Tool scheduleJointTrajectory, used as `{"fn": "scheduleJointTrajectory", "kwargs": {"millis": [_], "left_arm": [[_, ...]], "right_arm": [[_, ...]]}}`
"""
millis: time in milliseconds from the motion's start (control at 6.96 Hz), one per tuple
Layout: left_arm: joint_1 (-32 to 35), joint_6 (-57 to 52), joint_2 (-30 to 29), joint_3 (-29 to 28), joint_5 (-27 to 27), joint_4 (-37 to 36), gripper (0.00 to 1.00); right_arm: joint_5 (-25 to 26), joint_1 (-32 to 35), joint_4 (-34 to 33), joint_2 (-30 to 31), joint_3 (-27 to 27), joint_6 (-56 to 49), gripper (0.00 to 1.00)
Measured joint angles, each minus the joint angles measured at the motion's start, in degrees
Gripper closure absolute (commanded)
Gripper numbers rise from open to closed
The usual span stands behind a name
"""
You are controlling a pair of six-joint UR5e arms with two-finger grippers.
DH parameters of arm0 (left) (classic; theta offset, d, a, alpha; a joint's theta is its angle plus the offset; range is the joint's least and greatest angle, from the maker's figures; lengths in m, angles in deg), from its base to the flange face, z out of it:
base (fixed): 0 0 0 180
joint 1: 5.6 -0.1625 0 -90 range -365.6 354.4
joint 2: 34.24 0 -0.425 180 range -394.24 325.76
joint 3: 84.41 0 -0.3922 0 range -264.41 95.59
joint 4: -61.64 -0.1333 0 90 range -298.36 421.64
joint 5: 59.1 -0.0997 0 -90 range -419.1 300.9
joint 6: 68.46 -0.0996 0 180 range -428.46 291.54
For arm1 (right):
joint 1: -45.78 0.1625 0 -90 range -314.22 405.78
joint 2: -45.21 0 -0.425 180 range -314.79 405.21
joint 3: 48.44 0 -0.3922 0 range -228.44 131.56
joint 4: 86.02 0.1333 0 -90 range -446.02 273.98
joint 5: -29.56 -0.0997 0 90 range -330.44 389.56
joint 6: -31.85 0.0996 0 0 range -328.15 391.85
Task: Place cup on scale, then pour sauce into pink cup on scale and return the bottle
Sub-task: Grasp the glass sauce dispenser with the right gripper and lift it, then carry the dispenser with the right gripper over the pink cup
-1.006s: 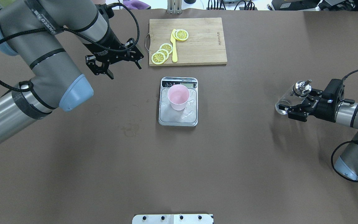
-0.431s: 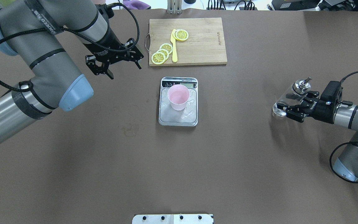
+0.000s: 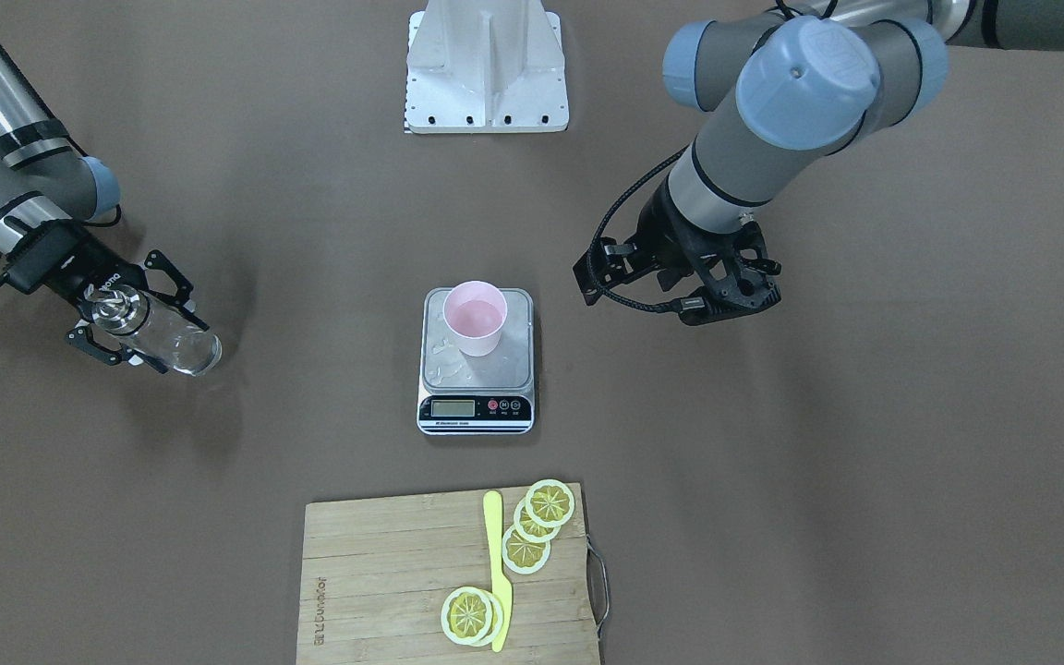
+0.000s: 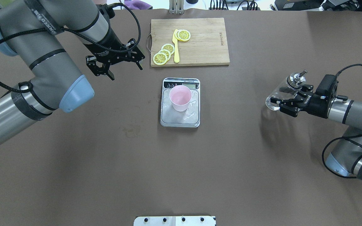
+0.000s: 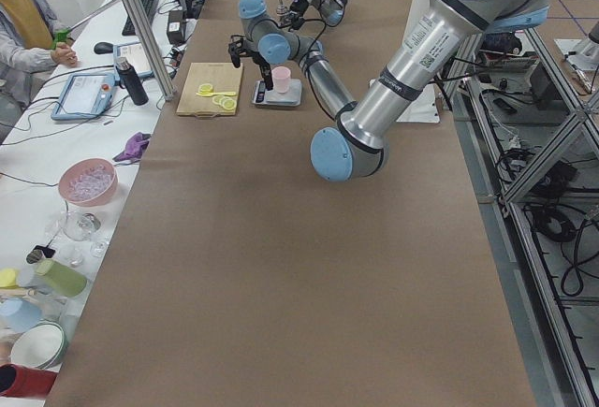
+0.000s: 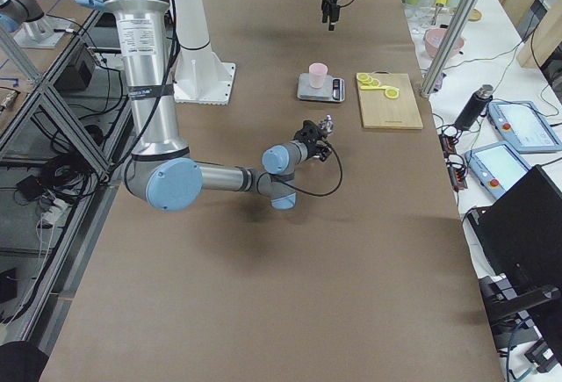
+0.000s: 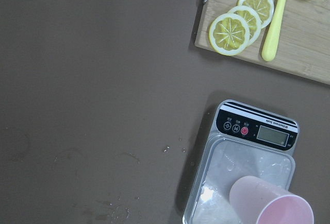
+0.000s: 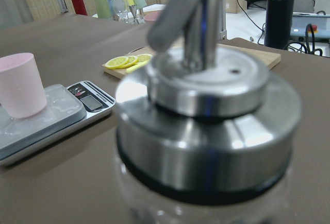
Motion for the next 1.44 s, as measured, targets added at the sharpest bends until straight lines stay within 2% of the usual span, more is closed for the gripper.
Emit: {"fn": "scheduleJointTrajectory", "kwargs": {"millis": [144,431,718,1006,1149,1436], "left_arm": [[0.4,0.0,0.2,0.2,0.0,-0.2,0.02],[2.0,-1.6,2.1,1.3,0.7,-0.4,0.02],[3.8,-2.7,3.9,2.3,2.0,-0.4,0.02],[5.3,-4.3,5.2,2.6,2.2,-0.4,0.02],[6.3,-6.6,6.4,2.8,2.5,-0.4,0.02],[8.5,-10.4,8.7,3.4,3.6,-0.4,0.02]], "right_arm": [[0.6,0.0,-2.1,-1.4,0.8,-0.1,1.00],[1.1,-0.1,-14.5,-2.5,6.2,-2.9,1.00],[3.1,-0.9,-36.7,-2.5,18.2,-6.5,1.00],[8.4,-6.1,-63.8,-5.4,31.1,-7.5,1.00],[11.1,-8.9,-74.7,-8.1,34.2,-8.0,1.00],[16.7,-12.7,-93.1,-13.3,36.2,-12.1,1.00]]}}
